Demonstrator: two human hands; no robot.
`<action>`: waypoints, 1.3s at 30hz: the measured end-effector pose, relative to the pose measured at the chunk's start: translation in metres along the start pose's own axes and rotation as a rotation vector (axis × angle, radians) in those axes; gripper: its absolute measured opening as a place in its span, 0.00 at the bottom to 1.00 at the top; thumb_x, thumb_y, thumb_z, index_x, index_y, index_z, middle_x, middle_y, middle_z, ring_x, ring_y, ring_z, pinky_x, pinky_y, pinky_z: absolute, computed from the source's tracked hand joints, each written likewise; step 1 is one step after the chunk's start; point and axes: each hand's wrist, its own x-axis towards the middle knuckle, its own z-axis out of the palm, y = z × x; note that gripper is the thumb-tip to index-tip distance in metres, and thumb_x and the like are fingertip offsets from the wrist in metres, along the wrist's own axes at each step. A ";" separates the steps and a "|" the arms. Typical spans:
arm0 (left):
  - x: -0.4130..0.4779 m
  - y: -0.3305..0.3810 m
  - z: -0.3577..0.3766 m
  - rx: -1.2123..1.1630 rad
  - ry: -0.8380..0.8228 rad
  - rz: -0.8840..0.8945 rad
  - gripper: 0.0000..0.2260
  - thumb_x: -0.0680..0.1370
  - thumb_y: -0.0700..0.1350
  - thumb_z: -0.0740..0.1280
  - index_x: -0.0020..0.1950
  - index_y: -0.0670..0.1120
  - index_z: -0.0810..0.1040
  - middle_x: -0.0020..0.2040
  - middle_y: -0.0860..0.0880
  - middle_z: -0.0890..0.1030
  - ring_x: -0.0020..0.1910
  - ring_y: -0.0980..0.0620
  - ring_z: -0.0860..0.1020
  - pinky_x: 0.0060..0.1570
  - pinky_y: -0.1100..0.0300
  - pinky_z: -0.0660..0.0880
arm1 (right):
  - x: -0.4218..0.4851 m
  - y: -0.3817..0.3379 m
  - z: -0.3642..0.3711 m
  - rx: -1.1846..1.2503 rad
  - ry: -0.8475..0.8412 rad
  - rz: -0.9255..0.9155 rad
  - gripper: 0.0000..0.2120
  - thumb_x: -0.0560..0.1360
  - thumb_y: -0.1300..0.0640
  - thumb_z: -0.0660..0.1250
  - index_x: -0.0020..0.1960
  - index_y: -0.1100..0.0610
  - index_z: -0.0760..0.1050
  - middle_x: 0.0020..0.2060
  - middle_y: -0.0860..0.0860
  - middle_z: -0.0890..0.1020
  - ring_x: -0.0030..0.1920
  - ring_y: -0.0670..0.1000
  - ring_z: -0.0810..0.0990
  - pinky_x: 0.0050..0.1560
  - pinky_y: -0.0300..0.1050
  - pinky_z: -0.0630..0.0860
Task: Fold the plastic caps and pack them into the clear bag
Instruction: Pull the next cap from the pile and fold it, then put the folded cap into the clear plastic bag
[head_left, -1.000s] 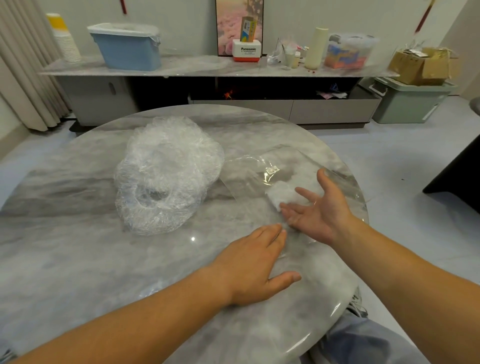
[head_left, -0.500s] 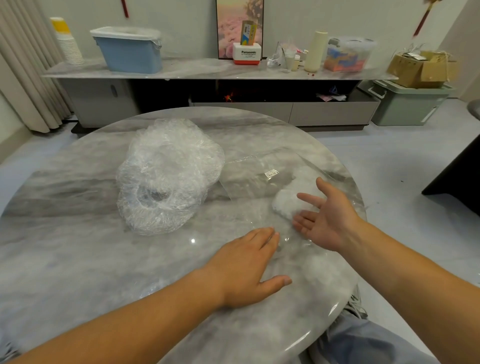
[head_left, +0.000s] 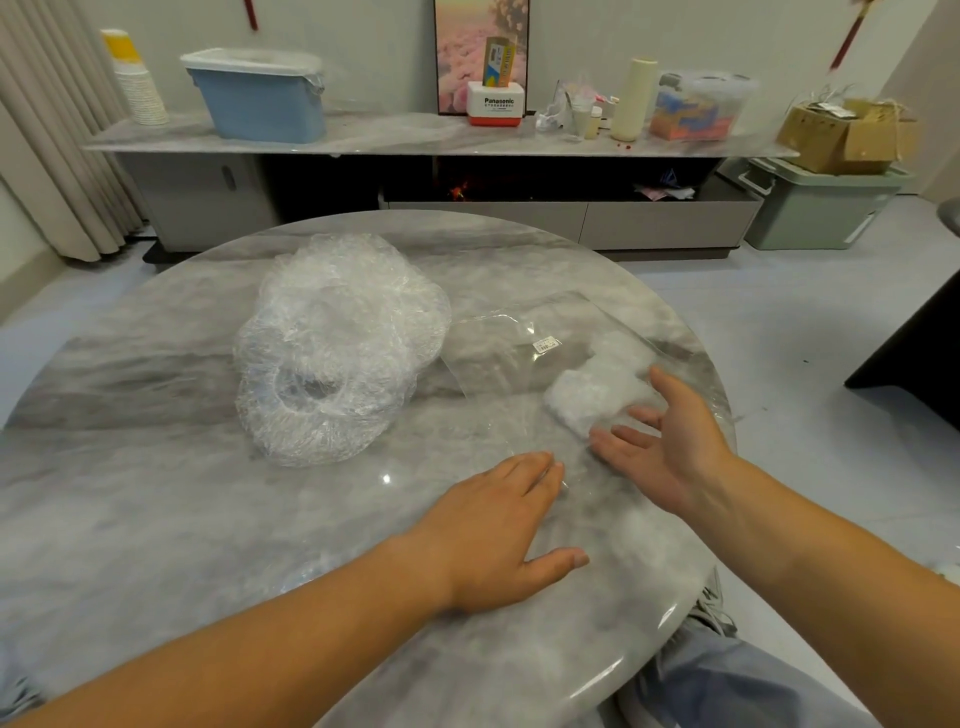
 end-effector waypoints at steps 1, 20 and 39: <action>0.000 0.000 0.001 -0.001 -0.003 0.003 0.38 0.80 0.68 0.52 0.83 0.47 0.47 0.83 0.50 0.49 0.81 0.54 0.48 0.76 0.61 0.50 | 0.002 -0.001 0.000 0.020 -0.031 0.025 0.35 0.80 0.41 0.65 0.76 0.65 0.62 0.71 0.68 0.68 0.69 0.68 0.73 0.68 0.61 0.73; -0.026 -0.019 -0.012 -0.035 0.032 -0.074 0.31 0.81 0.67 0.53 0.81 0.54 0.55 0.83 0.52 0.47 0.81 0.55 0.45 0.78 0.55 0.52 | -0.043 -0.016 -0.013 -0.520 0.093 -0.316 0.10 0.82 0.52 0.64 0.52 0.60 0.75 0.35 0.54 0.77 0.35 0.54 0.81 0.36 0.47 0.76; -0.129 -0.109 -0.030 0.309 0.223 -0.429 0.29 0.79 0.62 0.47 0.62 0.45 0.78 0.57 0.49 0.79 0.58 0.48 0.77 0.64 0.54 0.70 | -0.069 0.086 0.083 -1.335 -0.610 -0.634 0.23 0.79 0.38 0.61 0.48 0.59 0.78 0.45 0.55 0.81 0.46 0.53 0.79 0.54 0.55 0.78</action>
